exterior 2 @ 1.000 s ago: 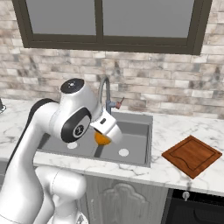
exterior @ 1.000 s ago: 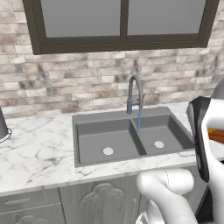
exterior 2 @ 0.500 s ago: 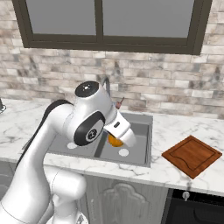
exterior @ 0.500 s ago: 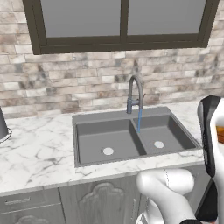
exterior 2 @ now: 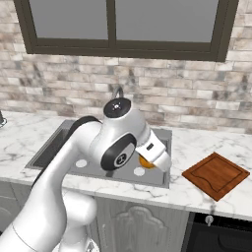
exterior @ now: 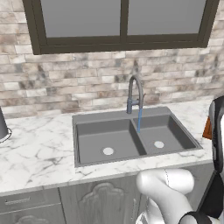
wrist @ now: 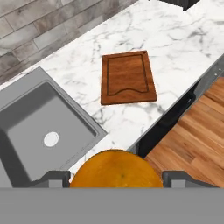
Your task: Pick the orange from the sink and place it on the cutting board to airdry. Then turn off the sink faucet.
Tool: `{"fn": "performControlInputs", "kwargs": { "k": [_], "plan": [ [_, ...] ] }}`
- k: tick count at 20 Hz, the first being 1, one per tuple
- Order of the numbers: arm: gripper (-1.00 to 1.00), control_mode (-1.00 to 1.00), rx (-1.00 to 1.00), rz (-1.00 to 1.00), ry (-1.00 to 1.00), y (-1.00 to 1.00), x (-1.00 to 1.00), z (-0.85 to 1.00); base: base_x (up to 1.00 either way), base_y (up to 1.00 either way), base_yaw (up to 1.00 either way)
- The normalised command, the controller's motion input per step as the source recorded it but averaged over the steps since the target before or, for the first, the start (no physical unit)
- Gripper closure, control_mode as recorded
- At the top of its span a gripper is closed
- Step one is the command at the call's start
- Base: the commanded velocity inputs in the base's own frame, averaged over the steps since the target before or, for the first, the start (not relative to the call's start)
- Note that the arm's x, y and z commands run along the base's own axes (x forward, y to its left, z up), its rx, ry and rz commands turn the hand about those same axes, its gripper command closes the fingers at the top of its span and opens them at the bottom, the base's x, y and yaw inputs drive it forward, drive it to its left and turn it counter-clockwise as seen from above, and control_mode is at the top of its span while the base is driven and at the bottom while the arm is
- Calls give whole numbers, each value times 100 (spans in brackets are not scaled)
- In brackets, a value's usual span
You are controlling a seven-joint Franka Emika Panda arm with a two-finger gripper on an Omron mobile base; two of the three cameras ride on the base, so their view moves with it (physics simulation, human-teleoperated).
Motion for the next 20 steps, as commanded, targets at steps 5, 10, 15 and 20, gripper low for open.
{"fn": "performControlInputs", "kwargs": {
  "k": [5, 10, 15, 20],
  "plan": [
    [100, -100, 0, -5, -3, -34, 0, -4, 0, 0, 0],
    [100, -100, 0, -4, -2, -30, 2, -8, 0, 0, 0],
    [100, -100, 0, -2, 0, -31, 5, -11, 0, 0, 0],
    [100, -100, 0, 0, 0, -34, 10, -10, 0, 0, 0]
  ]
}}
